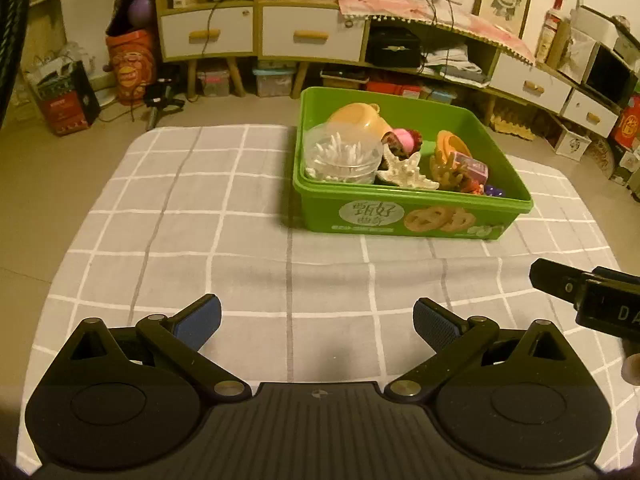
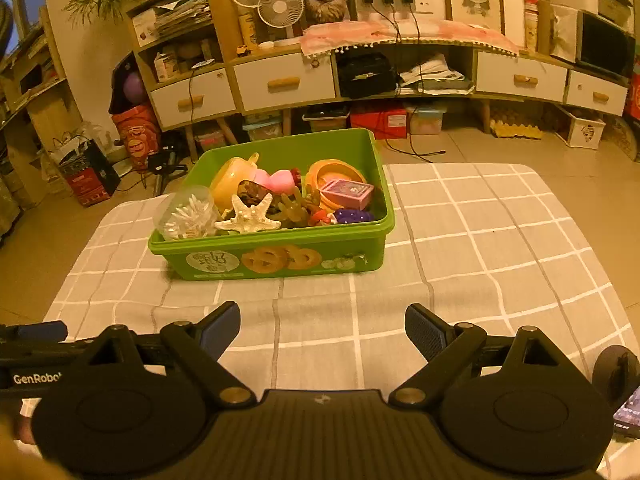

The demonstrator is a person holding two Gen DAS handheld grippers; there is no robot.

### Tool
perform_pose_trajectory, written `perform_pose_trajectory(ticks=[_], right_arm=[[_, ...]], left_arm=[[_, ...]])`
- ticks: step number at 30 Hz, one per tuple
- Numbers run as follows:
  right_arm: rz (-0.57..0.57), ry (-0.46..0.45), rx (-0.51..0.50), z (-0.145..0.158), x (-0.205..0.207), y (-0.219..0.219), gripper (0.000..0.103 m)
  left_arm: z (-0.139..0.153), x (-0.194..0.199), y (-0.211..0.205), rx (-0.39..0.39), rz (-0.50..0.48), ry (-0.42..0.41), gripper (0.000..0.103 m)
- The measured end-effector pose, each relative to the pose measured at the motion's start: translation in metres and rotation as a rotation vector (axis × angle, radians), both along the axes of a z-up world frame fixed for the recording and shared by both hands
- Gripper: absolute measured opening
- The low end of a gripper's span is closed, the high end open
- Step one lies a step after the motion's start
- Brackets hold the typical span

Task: Organize rigid objects

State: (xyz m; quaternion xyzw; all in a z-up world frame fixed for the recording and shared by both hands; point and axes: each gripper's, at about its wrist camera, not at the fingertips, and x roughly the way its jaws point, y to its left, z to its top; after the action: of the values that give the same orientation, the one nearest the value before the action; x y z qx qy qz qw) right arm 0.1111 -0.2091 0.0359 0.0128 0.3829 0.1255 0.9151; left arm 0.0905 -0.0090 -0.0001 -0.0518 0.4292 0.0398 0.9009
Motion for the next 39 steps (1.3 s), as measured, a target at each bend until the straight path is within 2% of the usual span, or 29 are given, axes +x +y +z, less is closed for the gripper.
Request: perform_pose_trajectory(ticks=[17,39], right_arm=[[0.012,-0.019,-0.005,0.002,-0.007,0.005,0.073],[0.020,0.002,-0.007,-0.001,-0.007,0.007,0.073]], left_arm=[[0.005,-0.007,-0.007,0.037,-0.011,0.003,0.101],[0.003,-0.008,-0.010,0.018,-0.021,0.021,0.101]])
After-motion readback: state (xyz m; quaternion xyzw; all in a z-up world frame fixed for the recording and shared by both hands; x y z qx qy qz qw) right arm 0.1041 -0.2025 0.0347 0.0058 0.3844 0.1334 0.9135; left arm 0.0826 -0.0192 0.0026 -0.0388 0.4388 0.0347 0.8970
